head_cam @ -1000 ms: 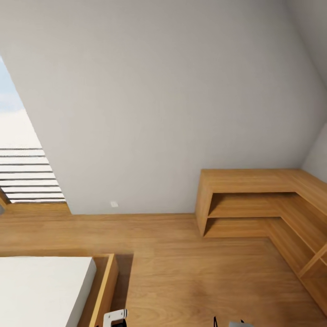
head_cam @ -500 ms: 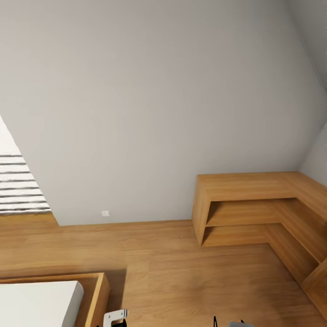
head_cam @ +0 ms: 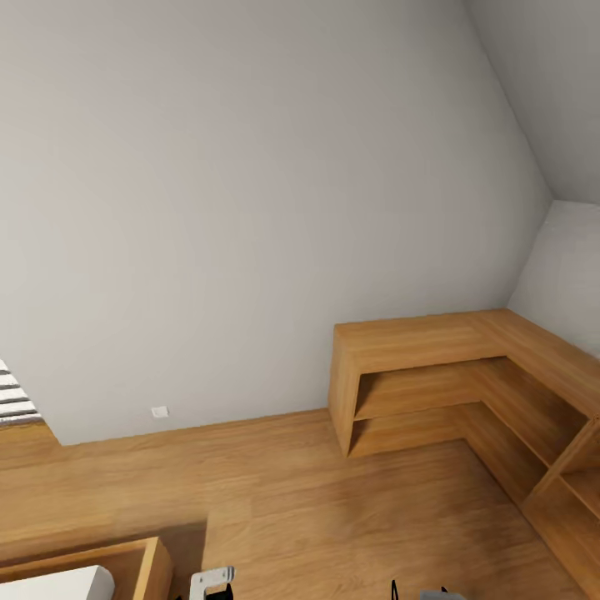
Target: In the bedroom, organize the workspace by keeping the computer under the desk, ensuring the monitor is on the desk, placing the keyboard on the desk next to the monitor, placing the mouse on the desk next to the keyboard, moving the folder from the swivel chair onto the desk next to the mouse, stacking the notebook on top of the folder with the pen on top of the notebook, and positioning the swivel chair next to the desk.
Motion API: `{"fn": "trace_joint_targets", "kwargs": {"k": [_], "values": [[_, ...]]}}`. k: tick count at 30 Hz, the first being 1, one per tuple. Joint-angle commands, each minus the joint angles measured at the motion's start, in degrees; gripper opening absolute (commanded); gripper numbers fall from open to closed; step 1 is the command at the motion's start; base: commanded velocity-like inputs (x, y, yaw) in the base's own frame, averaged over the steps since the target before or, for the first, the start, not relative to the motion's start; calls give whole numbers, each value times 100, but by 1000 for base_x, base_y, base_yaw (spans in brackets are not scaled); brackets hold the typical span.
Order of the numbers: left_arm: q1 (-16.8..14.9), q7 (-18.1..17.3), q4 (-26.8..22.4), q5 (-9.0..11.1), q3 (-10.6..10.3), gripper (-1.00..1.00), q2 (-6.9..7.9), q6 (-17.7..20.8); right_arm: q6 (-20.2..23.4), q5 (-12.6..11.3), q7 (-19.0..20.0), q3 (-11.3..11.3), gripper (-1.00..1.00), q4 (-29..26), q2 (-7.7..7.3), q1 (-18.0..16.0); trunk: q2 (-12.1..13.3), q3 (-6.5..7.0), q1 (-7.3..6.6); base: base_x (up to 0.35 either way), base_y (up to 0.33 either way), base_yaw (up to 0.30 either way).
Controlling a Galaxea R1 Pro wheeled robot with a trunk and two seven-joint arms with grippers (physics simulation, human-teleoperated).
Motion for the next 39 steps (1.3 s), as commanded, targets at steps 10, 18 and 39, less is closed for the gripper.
{"fn": "trace_joint_targets", "kwargs": {"k": [10, 18, 39], "values": [[-2, 42, -16, 28, -45, 100, 3, -13, -1, -24, -36, 49, 100, 4, 2, -7, -8, 25, 4, 302, 0, -243], [-4, 42, -16, 28, -46, 100, 3, -13, 0, -31, -36, 49, 100, 4, 15, -7, -8, 49, 4, 322, 0, -249], [-5, 42, -16, 28, -47, 100, 3, -13, 0, -32, -36, 41, 100, -4, 20, -6, -8, 100, 4, 56, 0, -266]]}}
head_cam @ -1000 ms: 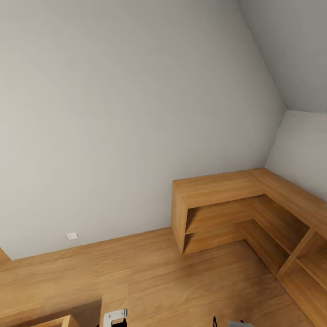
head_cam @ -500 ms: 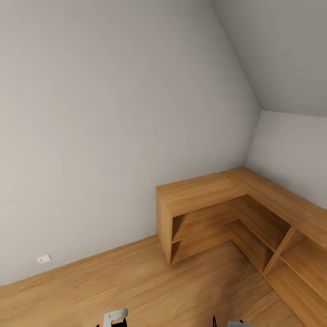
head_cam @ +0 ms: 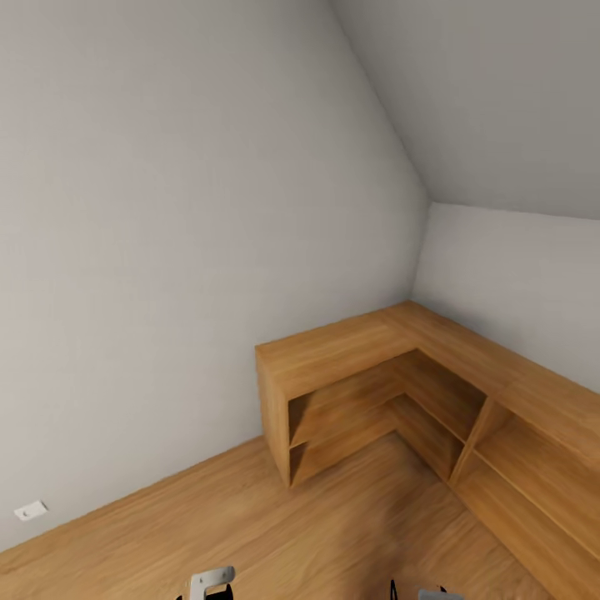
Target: In the bedroom, organize the workspace by keeping the computer under the desk, ensuring the monitor is on the desk, placing the keyboard on the desk next to the monitor, placing the mouse on the desk next to the keyboard, moving the folder from the swivel chair onto the desk next to the mouse, stacking the notebook on top of the folder with the pen on top of the notebook, and positioning the swivel chair next to the desk.
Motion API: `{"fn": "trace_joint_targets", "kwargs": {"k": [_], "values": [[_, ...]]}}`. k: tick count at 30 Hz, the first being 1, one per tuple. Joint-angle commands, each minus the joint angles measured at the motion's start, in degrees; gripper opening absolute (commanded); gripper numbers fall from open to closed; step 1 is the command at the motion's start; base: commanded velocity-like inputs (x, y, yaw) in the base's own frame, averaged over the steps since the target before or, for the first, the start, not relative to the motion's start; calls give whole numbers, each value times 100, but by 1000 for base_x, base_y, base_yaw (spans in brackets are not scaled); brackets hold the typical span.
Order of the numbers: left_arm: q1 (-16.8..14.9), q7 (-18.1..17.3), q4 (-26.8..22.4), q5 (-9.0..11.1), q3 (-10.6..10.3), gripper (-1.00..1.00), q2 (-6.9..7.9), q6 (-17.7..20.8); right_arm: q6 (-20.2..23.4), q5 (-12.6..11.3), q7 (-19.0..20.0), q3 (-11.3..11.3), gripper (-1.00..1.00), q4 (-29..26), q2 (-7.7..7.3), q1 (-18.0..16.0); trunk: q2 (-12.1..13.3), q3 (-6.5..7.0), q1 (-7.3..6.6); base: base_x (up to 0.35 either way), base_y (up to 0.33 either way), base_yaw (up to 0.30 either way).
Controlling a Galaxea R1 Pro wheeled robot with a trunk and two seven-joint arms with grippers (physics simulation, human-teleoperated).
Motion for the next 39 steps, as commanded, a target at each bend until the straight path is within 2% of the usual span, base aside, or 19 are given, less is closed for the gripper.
{"fn": "trace_joint_targets", "kwargs": {"k": [1, 6, 16, 39], "values": [[-6, 42, -16, 28, -48, 100, 3, -24, -8, -24, -36, 49, 100, 4, 2, -4, -9, -8, 2, 0, 0, -271], [-6, 42, -15, 35, -47, 100, 6, -31, -8, -24, -38, 48, 100, 5, 2, -6, -9, 4, 2, 49, 8, -271], [-8, 43, -8, 36, -47, 100, 11, -31, -8, -48, -44, 31, 100, 3, 2, -6, -9, 29, 2, 241, 69, -271], [-8, 44, -8, 37, -47, 100, 15, -24, 19, -51, -44, 22, 100, -7, -7, -6, -9, 89, 2, 8, 2, -282]]}}
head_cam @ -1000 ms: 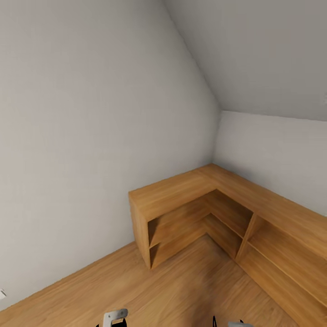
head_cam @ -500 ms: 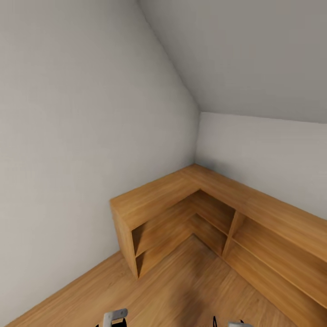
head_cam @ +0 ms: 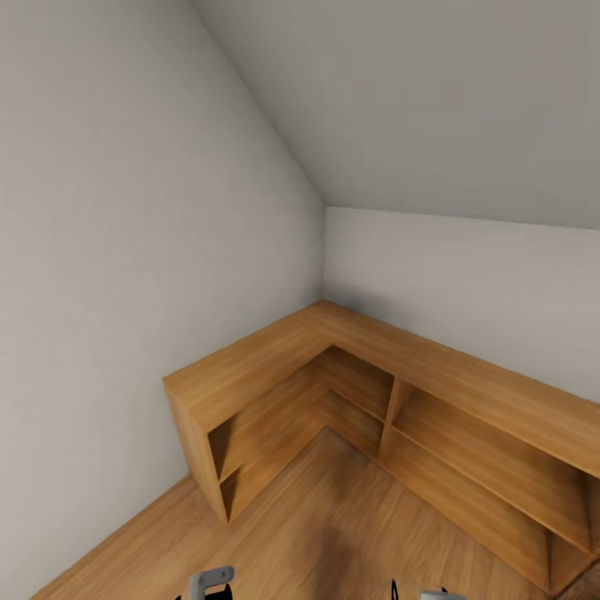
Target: In the bedroom, organize the workspace by keeping the computer under the desk, ensuring the monitor is on the desk, placing the keyboard on the desk next to the monitor, placing the mouse on the desk next to the keyboard, moving the folder from the swivel chair onto the desk next to the mouse, stacking the notebook on top of the folder with the pen on top of the notebook, and positioning the swivel chair next to the desk.
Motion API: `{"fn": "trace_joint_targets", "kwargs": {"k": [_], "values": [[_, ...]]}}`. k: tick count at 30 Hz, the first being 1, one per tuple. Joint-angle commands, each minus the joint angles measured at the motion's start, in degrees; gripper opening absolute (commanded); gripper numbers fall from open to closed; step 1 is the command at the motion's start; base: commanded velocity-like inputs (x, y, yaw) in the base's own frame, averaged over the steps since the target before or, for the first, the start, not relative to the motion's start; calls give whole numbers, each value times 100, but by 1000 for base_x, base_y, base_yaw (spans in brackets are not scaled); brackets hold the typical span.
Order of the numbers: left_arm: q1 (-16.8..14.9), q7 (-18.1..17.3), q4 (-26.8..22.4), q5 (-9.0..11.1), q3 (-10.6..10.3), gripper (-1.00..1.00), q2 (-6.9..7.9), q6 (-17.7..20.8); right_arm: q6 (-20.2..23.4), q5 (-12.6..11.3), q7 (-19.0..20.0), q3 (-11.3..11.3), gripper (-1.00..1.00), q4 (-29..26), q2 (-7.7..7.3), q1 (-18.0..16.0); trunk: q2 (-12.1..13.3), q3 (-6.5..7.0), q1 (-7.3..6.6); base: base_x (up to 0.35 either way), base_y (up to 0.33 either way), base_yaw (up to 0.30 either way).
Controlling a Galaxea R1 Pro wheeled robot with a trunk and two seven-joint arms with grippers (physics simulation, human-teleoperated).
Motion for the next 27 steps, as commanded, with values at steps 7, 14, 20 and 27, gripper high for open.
{"fn": "trace_joint_targets", "kwargs": {"k": [7, 14, 20, 27], "values": [[-5, 46, -16, 28, -49, 100, 16, -31, 14, -24, -36, 54, 100, 5, 2, -6, -9, 7, 2, 157, 43, -291], [-9, 41, -16, 28, -49, 100, 17, -25, 195, -24, -36, 61, 100, 0, 8, -7, -9, 22, 2, 149, 28, -292], [-9, 41, -16, 28, -49, 100, 17, -24, 201, -24, -35, 65, 100, -7, 10, -7, -9, 24, 2, 6, 1, -295], [-6, 41, -16, 28, -49, 100, 17, -24, 202, -24, -36, 73, 100, -13, 20, -7, -9, 21, 2, 1, 0, -299]]}}
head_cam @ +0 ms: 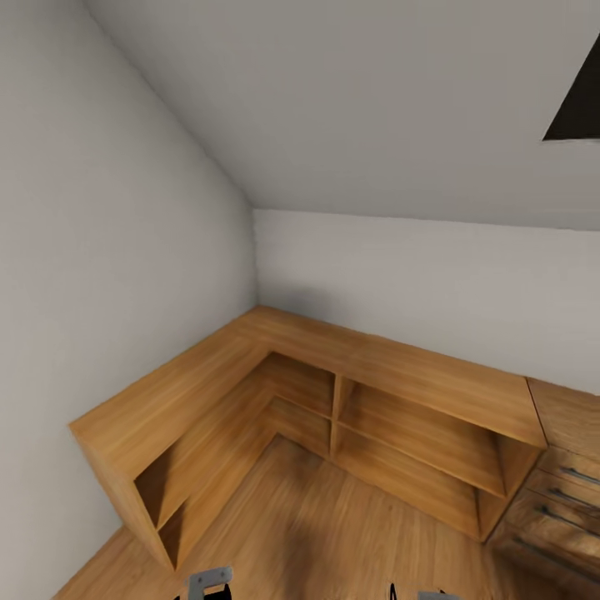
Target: In the bedroom, organize the workspace by keeping the computer under the desk, ensuring the monitor is on the desk, placing the keyboard on the desk next to the monitor, placing the mouse on the desk next to the keyboard, moving the folder from the swivel chair onto the desk next to the mouse, stacking the notebook on top of the folder with the pen on top of the notebook, and positioning the swivel chair next to the desk.
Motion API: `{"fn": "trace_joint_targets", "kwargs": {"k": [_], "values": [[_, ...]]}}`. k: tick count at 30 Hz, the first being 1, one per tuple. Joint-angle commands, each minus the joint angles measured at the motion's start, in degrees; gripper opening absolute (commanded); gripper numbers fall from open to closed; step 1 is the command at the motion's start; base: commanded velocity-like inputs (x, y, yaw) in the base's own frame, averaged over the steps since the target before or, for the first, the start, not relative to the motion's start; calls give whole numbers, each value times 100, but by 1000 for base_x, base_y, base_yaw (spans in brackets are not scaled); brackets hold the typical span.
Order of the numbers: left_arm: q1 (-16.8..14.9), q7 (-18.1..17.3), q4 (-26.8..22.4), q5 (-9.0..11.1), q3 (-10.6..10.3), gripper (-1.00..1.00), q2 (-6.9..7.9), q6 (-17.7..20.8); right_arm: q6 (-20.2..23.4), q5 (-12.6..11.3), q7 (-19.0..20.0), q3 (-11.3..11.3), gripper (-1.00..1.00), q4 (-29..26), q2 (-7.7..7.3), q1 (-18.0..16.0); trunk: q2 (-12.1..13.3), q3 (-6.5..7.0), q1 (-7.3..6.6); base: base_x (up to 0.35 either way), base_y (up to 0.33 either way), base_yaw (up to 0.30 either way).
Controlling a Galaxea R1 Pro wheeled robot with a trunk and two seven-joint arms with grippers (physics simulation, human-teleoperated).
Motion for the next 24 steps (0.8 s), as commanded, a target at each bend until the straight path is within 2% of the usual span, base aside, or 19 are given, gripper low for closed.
{"fn": "trace_joint_targets", "kwargs": {"k": [1, 9, 24], "values": [[-8, 42, -16, 28, -49, 100, 3, -24, -9, -25, -35, 47, 100, 4, 5, -6, -10, -12, 2, 0, 0, -300], [-8, 42, -16, 28, -49, 100, 3, -24, -4, -25, -35, 44, 100, 4, 27, -4, -10, -34, 2, 19, 21, -297], [-8, 42, -19, 26, -49, 100, 3, -24, -1, -25, -29, 42, 100, 4, 28, -5, -10, -82, 2, 218, 231, -294]]}}
